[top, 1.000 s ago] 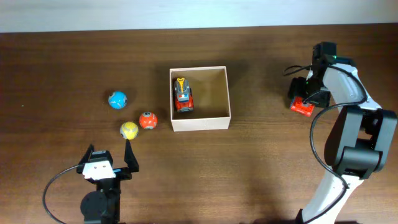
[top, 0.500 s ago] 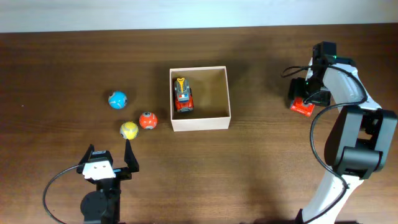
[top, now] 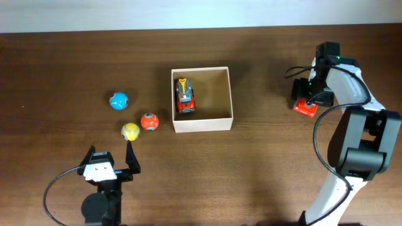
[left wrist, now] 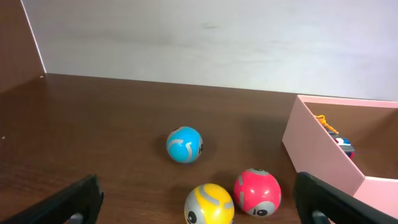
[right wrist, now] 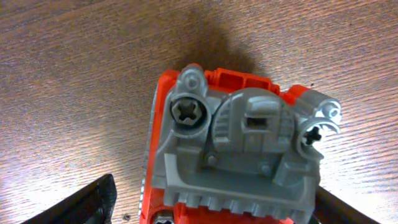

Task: Pack container
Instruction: 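Lower the right gripper onto the grey-top red truck and grasp it, then lift the grey-top truck and carry it over the pink box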

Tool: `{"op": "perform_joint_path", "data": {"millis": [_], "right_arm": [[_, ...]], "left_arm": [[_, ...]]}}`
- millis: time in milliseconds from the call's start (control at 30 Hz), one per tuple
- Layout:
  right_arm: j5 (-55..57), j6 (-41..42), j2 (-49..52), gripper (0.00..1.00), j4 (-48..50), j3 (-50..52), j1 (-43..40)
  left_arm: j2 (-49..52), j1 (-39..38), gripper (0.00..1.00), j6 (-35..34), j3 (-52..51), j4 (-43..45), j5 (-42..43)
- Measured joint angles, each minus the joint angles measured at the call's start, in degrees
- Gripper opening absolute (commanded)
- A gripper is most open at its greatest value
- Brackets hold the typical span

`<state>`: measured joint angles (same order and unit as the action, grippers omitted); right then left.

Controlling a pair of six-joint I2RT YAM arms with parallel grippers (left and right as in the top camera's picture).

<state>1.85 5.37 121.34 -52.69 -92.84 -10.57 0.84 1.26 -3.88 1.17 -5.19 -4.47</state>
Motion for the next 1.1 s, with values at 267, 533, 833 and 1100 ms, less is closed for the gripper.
{"op": "perform_joint_path", "data": {"millis": [267,533,833,1100], "right_arm": [[0.6,0.5,2.1,0.82,0.0,0.0,-0.1],[2.9,3.4,2.3,0.77,0.1,0.0,-0.1],[3.2,3.8,2.3,0.63,0.4,0.0,-0.1],[3.3,3.6,2.3,0.62,0.3,0.0,-0.1]], "left_arm": [[0.0,0.0,0.99,0.0,0.0,0.0,0.0],[0.0,0.0,0.99,0.0,0.0,0.0,0.0],[0.0,0.0,0.99,0.0,0.0,0.0,0.0],[0.0,0.0,0.99,0.0,0.0,0.0,0.0]]}}
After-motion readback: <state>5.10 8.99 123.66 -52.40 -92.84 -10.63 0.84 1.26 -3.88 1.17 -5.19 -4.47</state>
